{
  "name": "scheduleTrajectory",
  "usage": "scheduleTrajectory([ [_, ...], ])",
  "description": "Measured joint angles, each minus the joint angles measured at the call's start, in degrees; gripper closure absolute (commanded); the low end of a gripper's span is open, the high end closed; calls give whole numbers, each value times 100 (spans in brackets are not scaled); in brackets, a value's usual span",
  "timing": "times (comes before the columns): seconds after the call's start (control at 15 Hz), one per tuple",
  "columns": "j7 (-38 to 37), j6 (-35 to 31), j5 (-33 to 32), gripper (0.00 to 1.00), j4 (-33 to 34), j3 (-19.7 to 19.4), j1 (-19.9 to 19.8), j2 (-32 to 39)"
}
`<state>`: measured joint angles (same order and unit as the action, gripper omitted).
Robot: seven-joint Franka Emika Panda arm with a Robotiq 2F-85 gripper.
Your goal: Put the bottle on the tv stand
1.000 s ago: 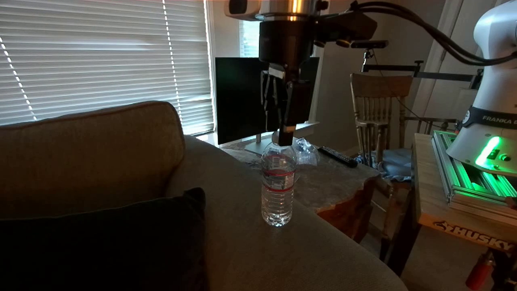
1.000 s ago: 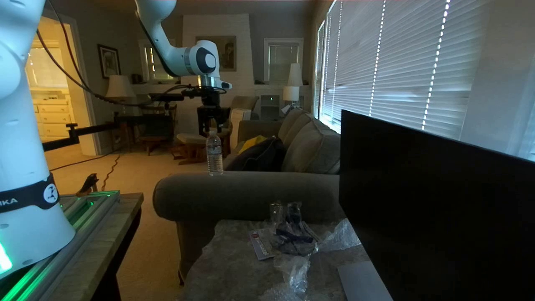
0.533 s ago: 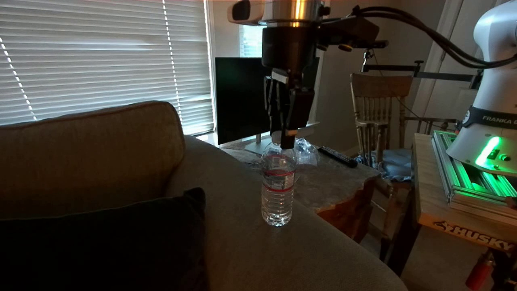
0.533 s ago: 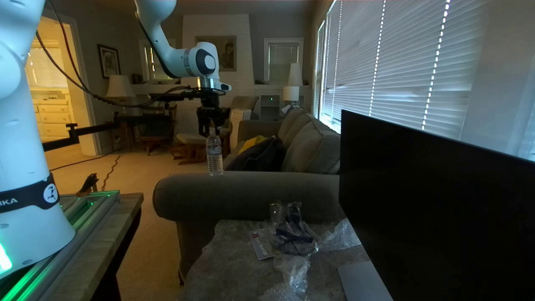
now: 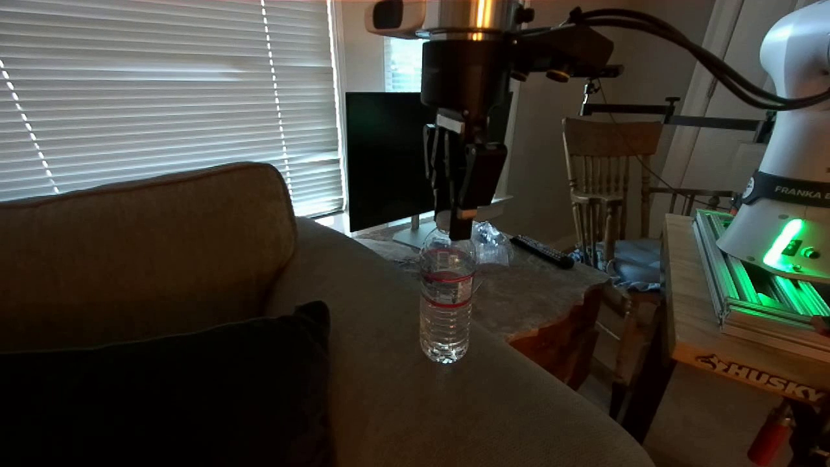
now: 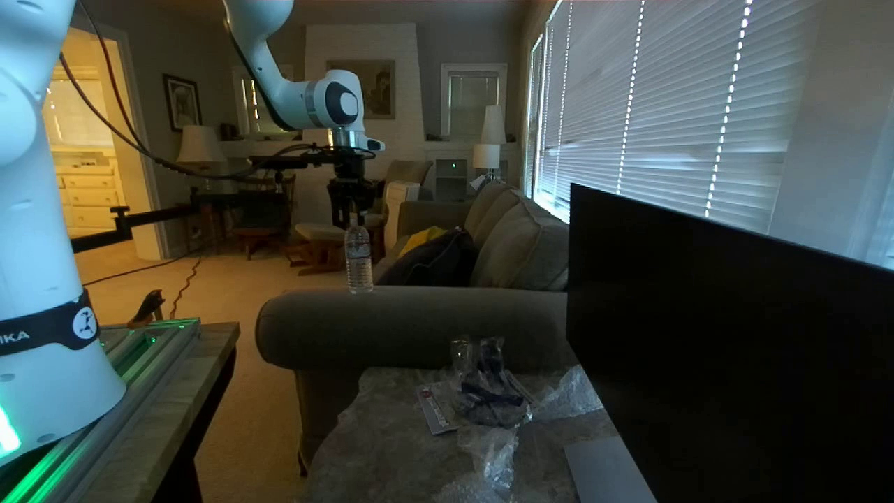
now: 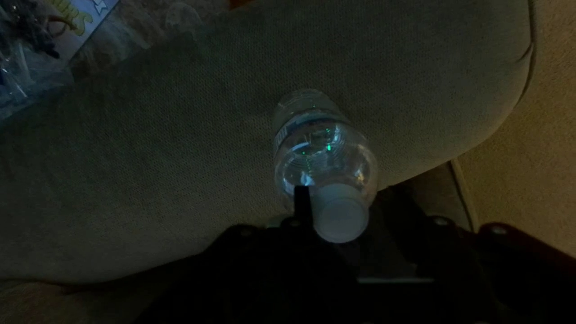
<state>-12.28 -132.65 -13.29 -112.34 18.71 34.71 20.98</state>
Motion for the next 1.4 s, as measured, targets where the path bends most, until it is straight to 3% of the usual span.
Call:
scheduleTrajectory([
  [0.13, -1, -3, 0, 74, 0, 0, 6, -7],
  [0.27, -1, -4, 0, 94, 1, 0, 8, -15],
  [0.93, -5, 78, -33, 92, -1, -11, 8, -111],
  [1.4, -5, 603, 261, 92, -122, 14, -199, -814],
])
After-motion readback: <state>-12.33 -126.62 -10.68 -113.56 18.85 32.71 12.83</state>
